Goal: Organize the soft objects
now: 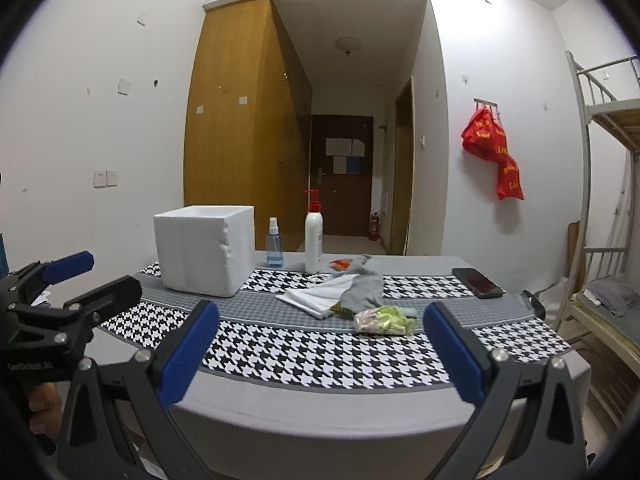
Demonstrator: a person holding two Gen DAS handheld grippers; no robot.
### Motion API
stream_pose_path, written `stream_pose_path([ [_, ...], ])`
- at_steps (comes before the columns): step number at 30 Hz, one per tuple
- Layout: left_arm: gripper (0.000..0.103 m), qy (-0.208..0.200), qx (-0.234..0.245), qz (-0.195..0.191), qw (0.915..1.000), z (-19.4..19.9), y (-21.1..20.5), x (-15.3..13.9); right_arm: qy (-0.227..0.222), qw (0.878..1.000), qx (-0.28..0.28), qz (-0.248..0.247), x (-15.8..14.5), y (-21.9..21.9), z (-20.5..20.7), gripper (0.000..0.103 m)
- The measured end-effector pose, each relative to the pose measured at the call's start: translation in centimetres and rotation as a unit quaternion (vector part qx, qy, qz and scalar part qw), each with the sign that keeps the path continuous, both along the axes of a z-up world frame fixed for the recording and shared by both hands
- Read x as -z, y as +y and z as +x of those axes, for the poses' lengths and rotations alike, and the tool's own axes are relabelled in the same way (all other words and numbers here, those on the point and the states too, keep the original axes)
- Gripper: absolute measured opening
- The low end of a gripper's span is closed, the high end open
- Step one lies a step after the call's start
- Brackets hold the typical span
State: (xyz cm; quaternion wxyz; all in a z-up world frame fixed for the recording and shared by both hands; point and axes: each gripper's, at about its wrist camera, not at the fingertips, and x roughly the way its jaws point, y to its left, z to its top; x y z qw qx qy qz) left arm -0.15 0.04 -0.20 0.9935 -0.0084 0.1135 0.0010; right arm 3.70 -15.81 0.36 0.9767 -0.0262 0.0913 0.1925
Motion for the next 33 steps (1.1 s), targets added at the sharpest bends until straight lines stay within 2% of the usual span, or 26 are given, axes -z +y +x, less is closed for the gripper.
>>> stream_pose_path([
  [14,0.102,-0.007,-0.020,0.006,0.9998,-0.07,0.08,0.02,0.003,1.000,-0.004,0.000,-0.19,0.03,0.03,0.103],
  [33,0.102,-0.006,-0.016,0.003,0.9999,-0.09,0.48,-0.13,0.001,1.000,-0.003,0.000,-0.02,-0.05,-0.01,0.103],
])
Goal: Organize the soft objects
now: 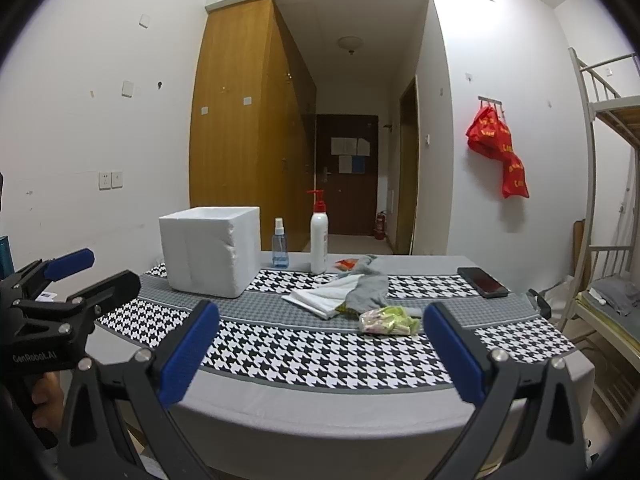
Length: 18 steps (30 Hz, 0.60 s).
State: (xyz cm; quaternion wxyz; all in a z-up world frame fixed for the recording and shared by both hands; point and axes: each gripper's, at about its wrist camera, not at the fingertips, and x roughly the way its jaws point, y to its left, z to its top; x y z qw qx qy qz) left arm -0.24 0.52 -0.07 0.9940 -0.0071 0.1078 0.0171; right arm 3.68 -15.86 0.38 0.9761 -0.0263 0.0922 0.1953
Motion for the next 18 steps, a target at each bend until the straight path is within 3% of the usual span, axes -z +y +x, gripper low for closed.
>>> stream_pose_path([
  [18,0.102,0.004,0.004,-0.012,0.9999,0.45,0.75,-0.45,-0.003,1.000,0.001,-0.002,-0.26,0.09,0.24,0.103],
])
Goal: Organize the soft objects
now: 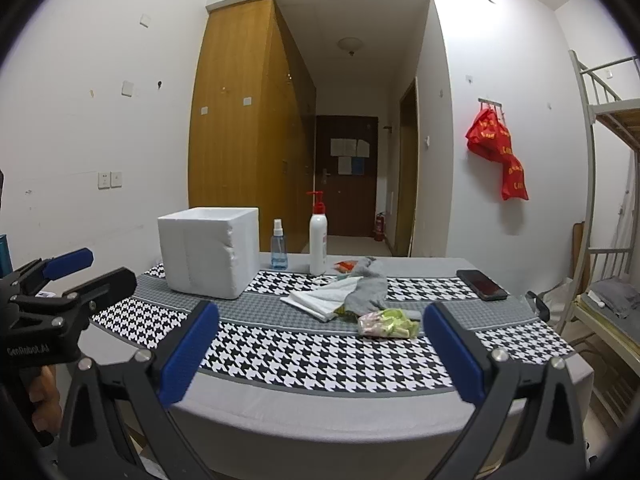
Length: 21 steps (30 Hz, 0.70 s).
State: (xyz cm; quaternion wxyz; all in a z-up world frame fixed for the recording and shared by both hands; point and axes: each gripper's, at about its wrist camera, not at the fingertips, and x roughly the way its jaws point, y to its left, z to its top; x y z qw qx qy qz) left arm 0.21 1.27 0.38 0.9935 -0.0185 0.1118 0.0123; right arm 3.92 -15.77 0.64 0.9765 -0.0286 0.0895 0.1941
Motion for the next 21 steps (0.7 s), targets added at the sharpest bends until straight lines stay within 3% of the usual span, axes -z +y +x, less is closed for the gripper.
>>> stream_pose_path([
  [7,0.102,-0.004,-0.003,-0.005,1.0000,1.1,0.4,-0.9,0.001,1.000,-0.002,-0.004,-0.5,0.0,1.2,0.103],
  [17,0.102,0.025,-0.003,0.002,0.9997,3.9,0.8,-1.1,0.018,1.000,-0.009,-0.006,-0.7,0.1,4.0,0.103],
  [21,0.102,0.040,0.003,-0.011,0.9991,5.4,1.4,-1.2,0.025,1.000,-0.004,-0.010,-0.7,0.2,5.4,0.103],
])
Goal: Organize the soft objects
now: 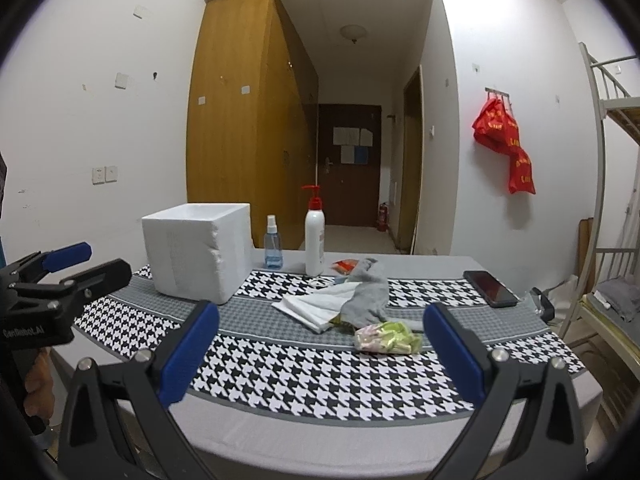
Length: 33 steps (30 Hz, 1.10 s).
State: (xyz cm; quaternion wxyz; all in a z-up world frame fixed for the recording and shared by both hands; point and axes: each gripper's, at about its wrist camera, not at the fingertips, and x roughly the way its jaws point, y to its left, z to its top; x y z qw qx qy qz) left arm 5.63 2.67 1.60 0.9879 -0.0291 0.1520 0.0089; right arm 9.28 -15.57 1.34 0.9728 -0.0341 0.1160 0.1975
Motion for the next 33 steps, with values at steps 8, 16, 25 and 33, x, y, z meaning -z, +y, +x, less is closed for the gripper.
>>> stream_pose_path([
  [8,0.102,0.020,0.007,0.017,0.9996,3.0,-0.7,0.1,0.029,0.999,0.015,-0.011,0.6,-0.1,3.1,0.103],
  [16,0.102,0.041,0.027,0.023,0.9985,6.5,-1.2,0.2,0.054,0.998,0.027,-0.026,1.0,-0.2,6.3,0.103],
  [25,0.101,0.079,0.047,0.039,0.9950,11.0,-2.3,1.1,0.094,0.994,0.027,-0.039,2.3,-0.2,9.8,0.103],
  [33,0.098,0.122,0.063,0.044,0.9895,15.1,-3.5,2.4,0.119,0.992,0.023,-0.045,3.4,-0.4,12.4,0.103],
])
